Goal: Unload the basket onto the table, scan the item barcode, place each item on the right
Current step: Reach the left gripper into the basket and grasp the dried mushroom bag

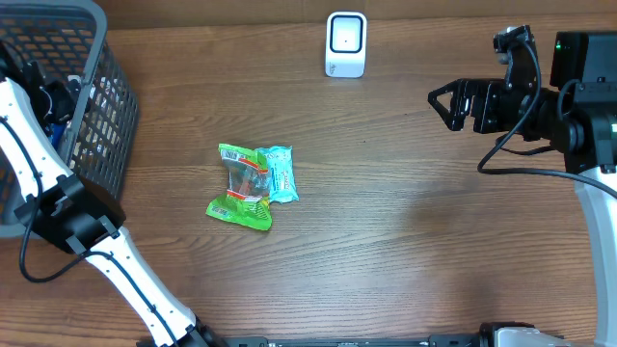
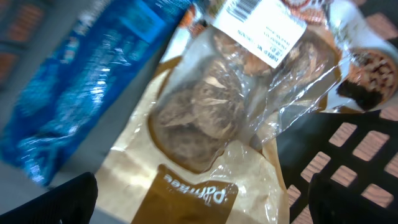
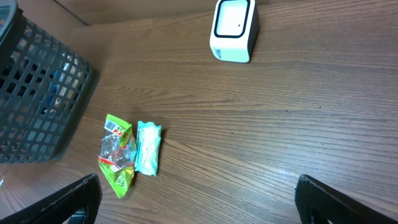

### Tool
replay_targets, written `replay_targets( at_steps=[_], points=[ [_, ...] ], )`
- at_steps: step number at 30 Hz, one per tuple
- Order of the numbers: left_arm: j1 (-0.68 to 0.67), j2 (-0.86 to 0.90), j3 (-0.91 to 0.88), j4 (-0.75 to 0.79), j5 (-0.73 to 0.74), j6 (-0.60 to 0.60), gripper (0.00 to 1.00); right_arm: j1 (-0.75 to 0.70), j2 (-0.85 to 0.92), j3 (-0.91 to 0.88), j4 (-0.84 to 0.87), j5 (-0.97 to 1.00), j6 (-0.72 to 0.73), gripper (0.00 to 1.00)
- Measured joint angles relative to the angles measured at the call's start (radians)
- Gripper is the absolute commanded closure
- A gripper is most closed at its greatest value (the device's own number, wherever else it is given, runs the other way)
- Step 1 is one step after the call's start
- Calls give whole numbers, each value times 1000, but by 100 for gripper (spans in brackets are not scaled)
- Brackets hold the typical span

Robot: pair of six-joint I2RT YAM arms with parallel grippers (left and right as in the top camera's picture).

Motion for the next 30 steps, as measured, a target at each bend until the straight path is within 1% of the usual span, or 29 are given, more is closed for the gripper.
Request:
replay_targets(
  at_steps=[4,5,8,10,12,13,14,21,24,28,30],
  points=[
    [-3,47,0,-1,18,12,4,0,0,0,-1,0,0,0],
    [-3,63,0,-1,19,13,7,0,0,0,0,0,0,0],
    [-3,104,-3,-13,26,17,22,0,1,0,0,0,0,0],
    [-3,104,4,-10,30,20,35,0,2,0,-1,0,0,0],
    [-3,106,4,-12,33,21,69,0,8,0,-1,0,0,0],
    [-3,107,5,-13,32,20,93,0,12,0,-1,0,0,0],
    [-3,108,8,-13,32,17,96,0,14,0,-1,0,0,0],
    [-3,110,13,-24,33,0,96,0,15,0,-2,0,0,0],
    [-3,110,21,-63,33,-26,96,0,15,0,-1,0,0,0],
    [-3,112,61,-186,33,-79,96,0,15,0,-1,0,0,0],
    [0,111,76,-212,34,-104,96,0,15,0,-1,0,0,0]
  ],
)
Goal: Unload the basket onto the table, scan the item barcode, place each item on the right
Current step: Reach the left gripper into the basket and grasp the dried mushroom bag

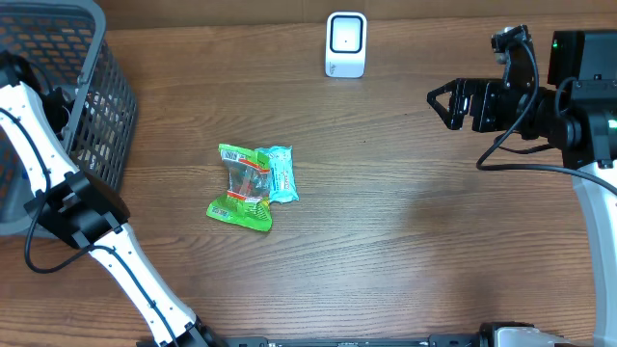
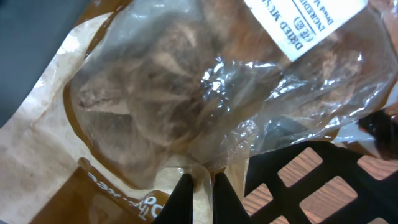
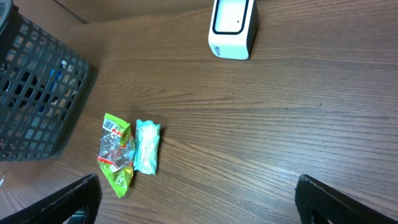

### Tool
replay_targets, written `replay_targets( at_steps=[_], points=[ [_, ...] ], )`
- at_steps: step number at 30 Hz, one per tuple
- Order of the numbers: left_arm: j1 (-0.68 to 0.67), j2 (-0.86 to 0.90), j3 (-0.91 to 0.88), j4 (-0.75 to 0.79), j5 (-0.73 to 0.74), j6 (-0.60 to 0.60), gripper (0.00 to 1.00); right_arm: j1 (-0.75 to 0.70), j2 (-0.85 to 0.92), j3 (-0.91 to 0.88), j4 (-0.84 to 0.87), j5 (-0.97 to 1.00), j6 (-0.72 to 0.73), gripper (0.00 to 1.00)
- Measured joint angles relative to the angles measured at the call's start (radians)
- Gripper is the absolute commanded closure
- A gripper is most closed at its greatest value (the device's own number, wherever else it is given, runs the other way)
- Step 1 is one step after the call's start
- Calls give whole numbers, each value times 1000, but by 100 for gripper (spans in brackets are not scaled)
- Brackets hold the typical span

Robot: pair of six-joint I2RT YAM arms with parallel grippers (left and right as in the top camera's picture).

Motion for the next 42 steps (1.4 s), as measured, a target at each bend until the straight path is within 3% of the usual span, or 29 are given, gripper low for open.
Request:
replay_targets(
  at_steps=[2,4,7,8,16,23,26,28,29,42],
  points=[
    [2,-2,0,0,5,-19,96,0,0,0,-1,0,0,0],
    [4,-12,0,0,10,-37,83,0,0,0,-1,0,0,0],
    [4,-45,0,2,4,-53,38,0,0,0,0,0,0,0],
    [4,-62,0,6,-2,-54,32,0,0,0,1,0,0,0],
    [4,-119,6,113,-49,51,17,0,0,0,31,-12,0,0],
    [4,-28,-12,138,-17,94,23,0,0,0,39,-27,0,0],
    [3,3,-37,116,32,109,32,0,0,0,47,-27,0,0],
    [3,3,-38,107,46,114,87,0,2,0,53,-28,0,0],
    [3,3,-38,105,48,115,96,0,4,0,53,-28,0,0],
    [27,-2,8,2,53,46,96,0,52,0,42,-46,0,0]
  ],
)
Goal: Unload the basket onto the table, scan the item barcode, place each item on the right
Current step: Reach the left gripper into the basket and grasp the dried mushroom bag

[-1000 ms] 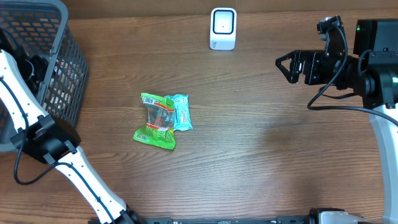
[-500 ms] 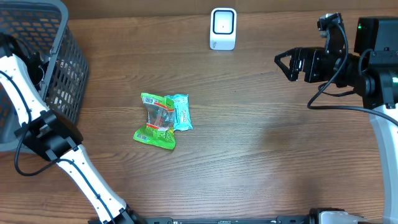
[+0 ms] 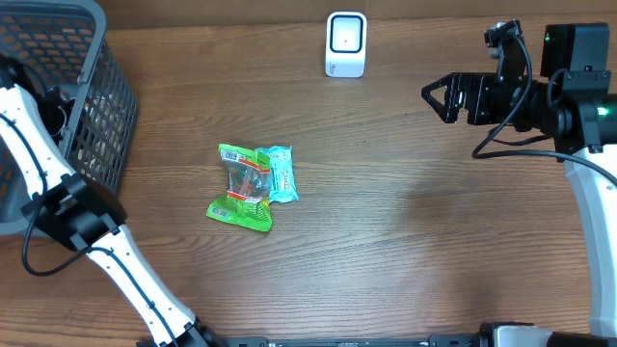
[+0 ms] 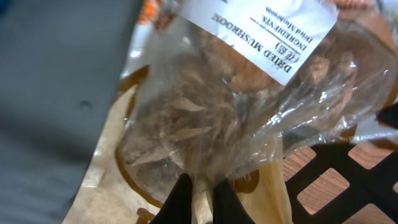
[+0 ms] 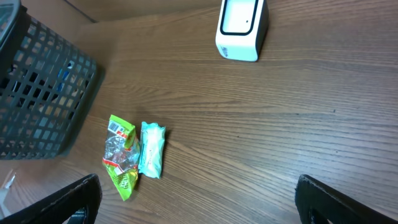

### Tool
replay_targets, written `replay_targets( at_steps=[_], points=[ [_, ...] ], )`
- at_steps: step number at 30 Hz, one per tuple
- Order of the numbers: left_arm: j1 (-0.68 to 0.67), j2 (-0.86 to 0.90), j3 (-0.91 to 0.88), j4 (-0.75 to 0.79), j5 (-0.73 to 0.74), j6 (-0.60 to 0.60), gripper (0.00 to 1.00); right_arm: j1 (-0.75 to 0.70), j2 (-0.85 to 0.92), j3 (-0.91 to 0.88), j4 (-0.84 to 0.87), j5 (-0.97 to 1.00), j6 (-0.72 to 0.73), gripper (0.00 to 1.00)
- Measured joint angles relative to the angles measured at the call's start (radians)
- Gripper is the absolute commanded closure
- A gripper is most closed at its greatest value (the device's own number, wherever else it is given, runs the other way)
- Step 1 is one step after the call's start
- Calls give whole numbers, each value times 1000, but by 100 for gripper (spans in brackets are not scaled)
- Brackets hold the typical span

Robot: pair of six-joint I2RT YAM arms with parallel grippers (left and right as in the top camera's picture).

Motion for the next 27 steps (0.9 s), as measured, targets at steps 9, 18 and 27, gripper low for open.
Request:
replay_targets(
  at_steps=[9,18,27],
  points=[
    [68,-256,1,-2,-66,-84,96,0,0,0,-7,-3,0,0],
    [52,-372,-101,51,-81,-74,0,0,0,0,-8,-3,0,0],
    [52,-355,-463,311,9,109,0,0,0,0,1,-4,0,0]
  ],
)
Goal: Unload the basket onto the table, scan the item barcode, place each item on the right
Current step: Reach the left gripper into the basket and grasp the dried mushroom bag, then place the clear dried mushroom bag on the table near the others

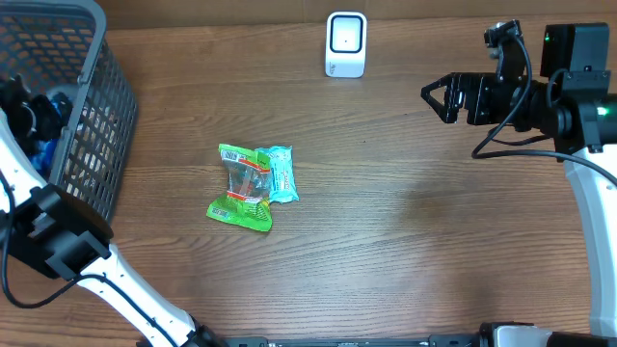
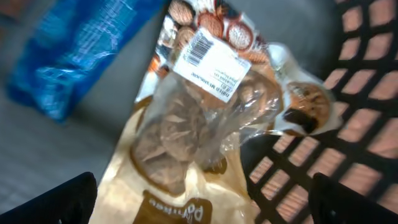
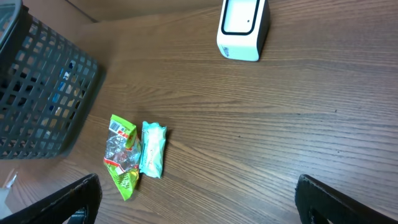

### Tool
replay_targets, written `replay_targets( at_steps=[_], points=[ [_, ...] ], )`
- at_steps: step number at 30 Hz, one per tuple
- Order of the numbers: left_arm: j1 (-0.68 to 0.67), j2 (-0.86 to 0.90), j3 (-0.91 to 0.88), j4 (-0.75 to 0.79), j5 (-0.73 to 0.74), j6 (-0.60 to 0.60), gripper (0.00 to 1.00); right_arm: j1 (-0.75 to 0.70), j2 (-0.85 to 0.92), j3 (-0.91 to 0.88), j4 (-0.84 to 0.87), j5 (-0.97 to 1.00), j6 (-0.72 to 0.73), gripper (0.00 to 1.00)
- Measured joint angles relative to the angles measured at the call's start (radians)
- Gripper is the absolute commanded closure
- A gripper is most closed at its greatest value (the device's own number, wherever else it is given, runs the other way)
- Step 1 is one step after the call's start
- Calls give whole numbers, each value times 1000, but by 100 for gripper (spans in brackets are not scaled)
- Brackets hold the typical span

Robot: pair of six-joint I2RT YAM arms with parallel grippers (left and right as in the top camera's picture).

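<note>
The mushroom bag (image 2: 186,137), tan with a clear window and a white barcode label (image 2: 211,62), lies inside the black mesh basket (image 1: 96,116). My left gripper (image 2: 202,208) hangs open above it, one dark fingertip in each lower corner of the left wrist view and nothing between them. The white scanner (image 1: 346,43) stands at the far edge of the table. My right gripper (image 1: 436,98) is open and held above the table's right side, empty.
A blue packet (image 2: 81,50) lies beside the mushroom bag in the basket. A green packet (image 1: 241,186) and a teal packet (image 1: 280,173) lie side by side on the wooden table, left of middle.
My left gripper was shut on the mushroom bag's clear film; now it is open and farther from the bag, which lies loose in the basket. The right arm has not moved.
My left gripper hung open over the mushroom bag in the basket. Then it was shut on the bag's film, and still shut a moment later with the bag shifted. Now it is open and drawn back. The right gripper stayed open, shifting slightly.
</note>
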Motion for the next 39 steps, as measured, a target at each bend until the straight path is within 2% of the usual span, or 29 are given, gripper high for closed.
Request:
replay_targets(
  at_steps=[8,9,11,12,13,19,23,26,28,32,39],
  points=[
    [0,8,-277,206,16,33,1,0,0,0,0,0,0,0],
    [0,8,-301,230,18,34,9,0,0,0,0,0,0,0],
    [0,9,-339,257,24,37,48,0,0,0,0,0,0,0],
    [0,8,-347,264,24,38,88,0,0,0,0,0,0,0],
    [0,8,-351,270,26,39,96,0,0,0,0,0,0,0],
    [0,1,-356,270,47,25,96,0,0,0,0,0,0,0],
    [0,1,-319,183,50,1,96,0,0,0,0,0,0,0],
    [0,1,-196,79,50,-6,96,0,0,0,0,0,0,0],
    [0,-5,-45,-1,45,-18,96,0,0,0,0,0,0,0],
    [0,-128,185,-90,8,-72,96,0,0,0,0,0,0,0],
    [0,-434,274,-150,-18,-130,96,0,0,0,0,0,0,0]
  ],
)
